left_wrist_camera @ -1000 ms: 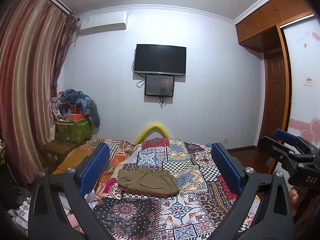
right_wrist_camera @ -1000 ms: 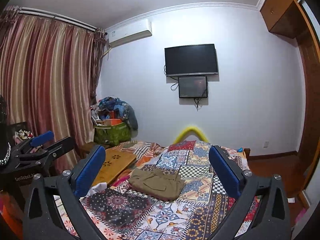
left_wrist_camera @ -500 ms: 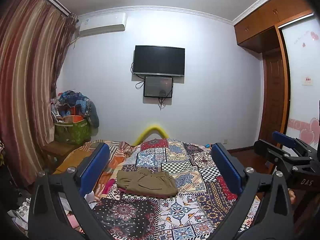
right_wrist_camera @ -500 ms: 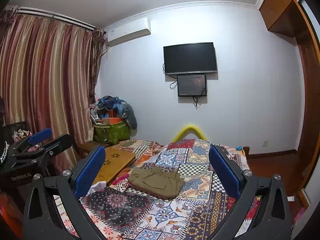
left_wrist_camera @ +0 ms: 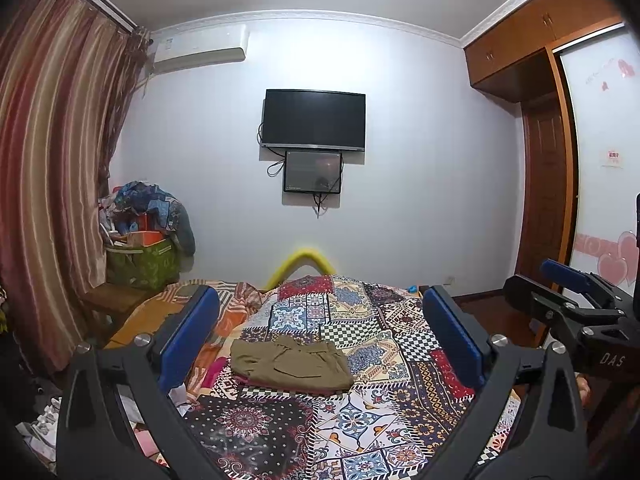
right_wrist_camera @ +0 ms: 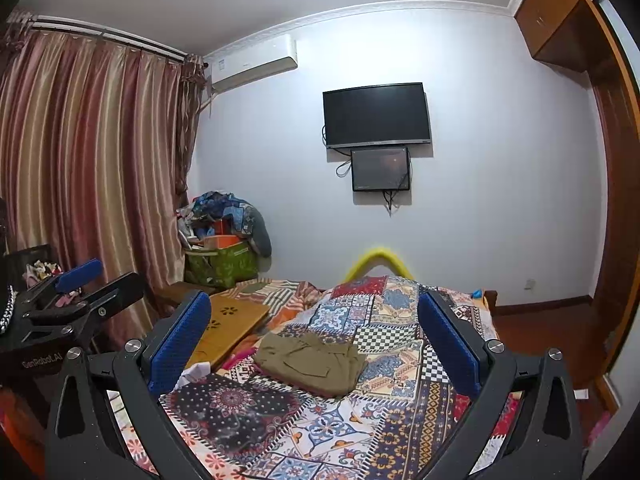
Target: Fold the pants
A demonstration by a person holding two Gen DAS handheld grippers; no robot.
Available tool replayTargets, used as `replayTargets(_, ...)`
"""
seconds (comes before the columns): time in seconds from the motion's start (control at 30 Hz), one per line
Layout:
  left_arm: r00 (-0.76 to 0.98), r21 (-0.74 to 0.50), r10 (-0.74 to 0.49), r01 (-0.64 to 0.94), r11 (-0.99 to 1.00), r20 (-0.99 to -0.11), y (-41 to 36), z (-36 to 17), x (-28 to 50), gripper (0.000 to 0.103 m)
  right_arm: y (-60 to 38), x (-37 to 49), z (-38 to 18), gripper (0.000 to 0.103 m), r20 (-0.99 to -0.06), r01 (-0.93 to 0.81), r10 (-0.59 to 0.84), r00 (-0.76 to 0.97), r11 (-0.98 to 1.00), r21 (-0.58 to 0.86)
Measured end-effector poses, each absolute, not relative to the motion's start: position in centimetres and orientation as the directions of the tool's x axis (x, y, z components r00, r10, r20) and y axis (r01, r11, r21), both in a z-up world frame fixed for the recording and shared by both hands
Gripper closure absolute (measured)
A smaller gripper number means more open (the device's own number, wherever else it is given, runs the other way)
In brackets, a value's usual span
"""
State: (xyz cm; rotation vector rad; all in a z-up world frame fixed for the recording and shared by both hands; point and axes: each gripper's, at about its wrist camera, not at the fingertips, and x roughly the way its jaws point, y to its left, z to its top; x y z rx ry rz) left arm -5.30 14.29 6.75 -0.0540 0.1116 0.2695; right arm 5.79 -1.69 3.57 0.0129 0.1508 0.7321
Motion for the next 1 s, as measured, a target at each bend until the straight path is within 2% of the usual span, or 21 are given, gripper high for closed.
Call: replayTargets(1.0, 0.961, -0.057, 0.239, -0.249, 0.967, -0.139, 14.5, 5.98, -4.62, 0.0, -1.81, 6.12, 3.52, 0.0, -0.14, -0.645, 0.647, 0.749, 0.761, 0.07)
